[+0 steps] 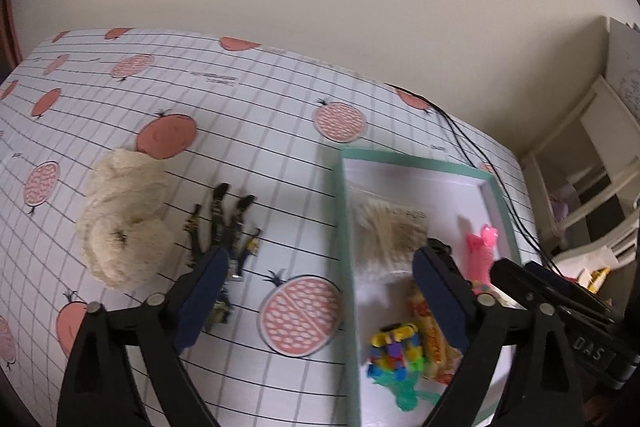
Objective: Organize objects
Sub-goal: 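Carry the biscuit packet and black toy car into the tray and release both, then withdraw both tools toward the lace cloth and black robot figure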
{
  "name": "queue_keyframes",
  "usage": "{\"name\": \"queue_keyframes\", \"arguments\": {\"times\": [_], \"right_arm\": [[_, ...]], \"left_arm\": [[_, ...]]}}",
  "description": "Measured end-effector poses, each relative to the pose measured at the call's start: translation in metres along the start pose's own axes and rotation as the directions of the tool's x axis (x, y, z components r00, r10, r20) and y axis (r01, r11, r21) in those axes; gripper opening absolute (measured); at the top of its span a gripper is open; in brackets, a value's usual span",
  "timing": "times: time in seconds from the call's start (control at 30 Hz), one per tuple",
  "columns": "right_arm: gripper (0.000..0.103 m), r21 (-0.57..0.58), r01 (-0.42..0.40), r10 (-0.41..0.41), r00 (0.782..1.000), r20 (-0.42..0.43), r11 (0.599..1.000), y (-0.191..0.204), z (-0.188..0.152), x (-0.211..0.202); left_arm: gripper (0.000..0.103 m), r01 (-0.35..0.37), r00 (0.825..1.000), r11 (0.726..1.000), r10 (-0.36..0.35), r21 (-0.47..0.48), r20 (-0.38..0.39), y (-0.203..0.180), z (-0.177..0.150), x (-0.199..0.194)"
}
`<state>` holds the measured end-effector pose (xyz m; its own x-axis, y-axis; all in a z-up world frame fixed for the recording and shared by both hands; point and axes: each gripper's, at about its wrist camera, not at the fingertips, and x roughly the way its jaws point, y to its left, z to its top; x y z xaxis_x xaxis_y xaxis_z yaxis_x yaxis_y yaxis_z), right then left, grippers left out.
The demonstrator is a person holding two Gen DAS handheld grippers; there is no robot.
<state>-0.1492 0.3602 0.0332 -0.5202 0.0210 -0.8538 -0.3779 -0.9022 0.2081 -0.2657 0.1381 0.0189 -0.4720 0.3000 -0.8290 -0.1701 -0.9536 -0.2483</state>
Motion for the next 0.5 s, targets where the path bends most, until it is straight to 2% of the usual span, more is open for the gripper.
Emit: {"name": "queue_keyframes", "arguments": {"times": [0.07,0.27,0.5], "right_arm": [[0.089,-0.006,-0.002,0.002,1.000,0.000,1.000,0.001,0.000,0.001],[0.103,-0.022,0.003,-0.003,1.000,0.010,1.000,0.005,0.000,0.001],[0.103,-0.034,0.005,-0.004,1.000,0.026,0.999,0.009,0.000,0.000]], "left_arm": [[0.102,-0.014,1.000,1.000,0.014,-0.005,0.008,0.004,0.000,0.001],[0.103,-0.050,0.999,0.998,0.051,-0.034,0.016,0.015,0.002,0.003],[0.103,-0.057,0.998,0.997,0.058,-0.060,0.018,0.025,0.006,0.003]]}}
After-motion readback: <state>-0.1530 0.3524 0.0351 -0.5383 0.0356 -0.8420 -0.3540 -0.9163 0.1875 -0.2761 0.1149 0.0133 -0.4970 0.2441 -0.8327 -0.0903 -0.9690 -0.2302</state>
